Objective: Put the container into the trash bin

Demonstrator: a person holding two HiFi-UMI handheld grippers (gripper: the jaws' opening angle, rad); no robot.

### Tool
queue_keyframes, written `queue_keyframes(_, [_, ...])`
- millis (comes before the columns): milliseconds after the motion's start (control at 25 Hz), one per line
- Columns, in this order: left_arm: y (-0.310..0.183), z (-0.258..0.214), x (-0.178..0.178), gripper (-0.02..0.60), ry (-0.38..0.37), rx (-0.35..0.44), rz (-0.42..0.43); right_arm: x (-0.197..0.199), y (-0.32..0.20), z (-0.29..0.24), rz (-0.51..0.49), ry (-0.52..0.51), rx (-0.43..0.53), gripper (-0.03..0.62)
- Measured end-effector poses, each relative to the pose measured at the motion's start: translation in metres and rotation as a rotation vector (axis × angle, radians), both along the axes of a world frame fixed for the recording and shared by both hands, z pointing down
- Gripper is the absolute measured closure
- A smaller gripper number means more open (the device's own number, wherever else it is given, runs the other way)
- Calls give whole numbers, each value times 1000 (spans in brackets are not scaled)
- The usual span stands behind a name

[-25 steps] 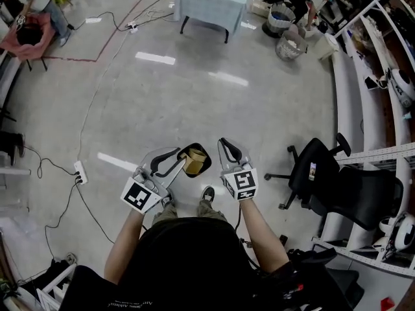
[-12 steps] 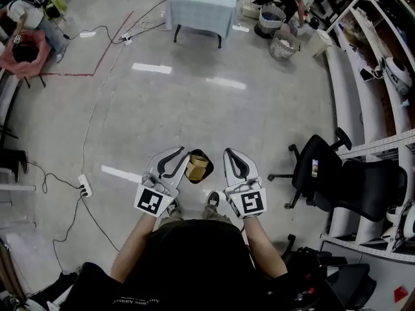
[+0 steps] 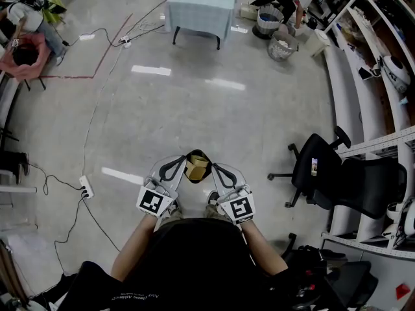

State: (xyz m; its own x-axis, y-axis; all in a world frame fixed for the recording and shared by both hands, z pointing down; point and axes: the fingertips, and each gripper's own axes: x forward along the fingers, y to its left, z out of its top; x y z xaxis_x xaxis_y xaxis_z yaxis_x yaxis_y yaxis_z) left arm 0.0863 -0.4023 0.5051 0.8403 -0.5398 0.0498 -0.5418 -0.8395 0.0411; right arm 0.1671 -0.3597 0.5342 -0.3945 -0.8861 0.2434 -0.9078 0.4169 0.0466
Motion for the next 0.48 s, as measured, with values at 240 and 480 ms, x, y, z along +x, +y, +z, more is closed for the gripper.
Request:
queue_keyframes(240, [3,15,4,578,-15,1,-5,-2,5,16,-10,7,-18,582])
queue_keyframes(480, [7,12,6,578,-12,20,12,-7,1,17,-3,7,-33,582])
